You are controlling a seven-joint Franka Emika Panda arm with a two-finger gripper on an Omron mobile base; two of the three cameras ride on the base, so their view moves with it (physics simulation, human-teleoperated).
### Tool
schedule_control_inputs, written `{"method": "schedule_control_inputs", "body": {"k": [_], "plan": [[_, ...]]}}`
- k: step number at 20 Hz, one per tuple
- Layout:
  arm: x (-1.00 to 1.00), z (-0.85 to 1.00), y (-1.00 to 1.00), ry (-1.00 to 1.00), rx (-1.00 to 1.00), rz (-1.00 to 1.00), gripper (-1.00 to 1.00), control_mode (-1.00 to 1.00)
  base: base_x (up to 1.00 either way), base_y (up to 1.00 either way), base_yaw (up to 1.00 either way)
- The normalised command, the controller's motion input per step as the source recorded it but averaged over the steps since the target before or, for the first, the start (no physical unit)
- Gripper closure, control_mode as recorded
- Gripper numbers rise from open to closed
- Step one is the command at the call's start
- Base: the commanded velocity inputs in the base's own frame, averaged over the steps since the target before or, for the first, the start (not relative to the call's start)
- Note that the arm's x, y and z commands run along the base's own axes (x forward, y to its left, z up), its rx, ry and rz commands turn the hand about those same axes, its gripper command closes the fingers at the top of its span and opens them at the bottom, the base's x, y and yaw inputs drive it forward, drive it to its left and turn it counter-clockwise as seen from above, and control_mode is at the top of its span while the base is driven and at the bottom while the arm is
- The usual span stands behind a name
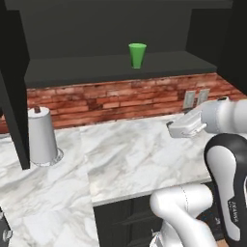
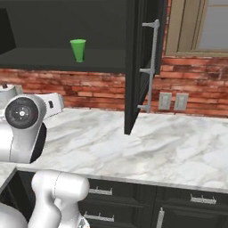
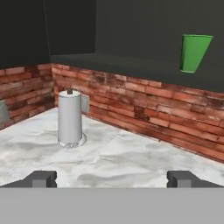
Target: Open the cabinet directly in front. Then move the beer and the cup to the dining counter with the jar on it.
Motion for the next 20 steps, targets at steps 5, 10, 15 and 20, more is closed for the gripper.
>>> {"method": "schedule_control_inputs", "body": {"k": [5, 10, 15, 20], "plan": [[-0.02, 0.67, -0.05, 0.01, 0.0, -0.24, -1.0, -1.0, 0.0, 0.0, -0.03], [-0.07, 0.99, -0.06, 0.02, 0.0, -0.4, -1.0, -1.0, 0.0, 0.0, 0.0], [-0.14, 0.9, -0.09, 0.02, 0.0, -0.34, -1.0, -1.0, 0.0, 0.0, 0.0], [-0.09, 0.08, -0.14, -0.03, 0.03, -0.05, -1.0, -1.0, 0.0, 0.0, 0.0]]}}
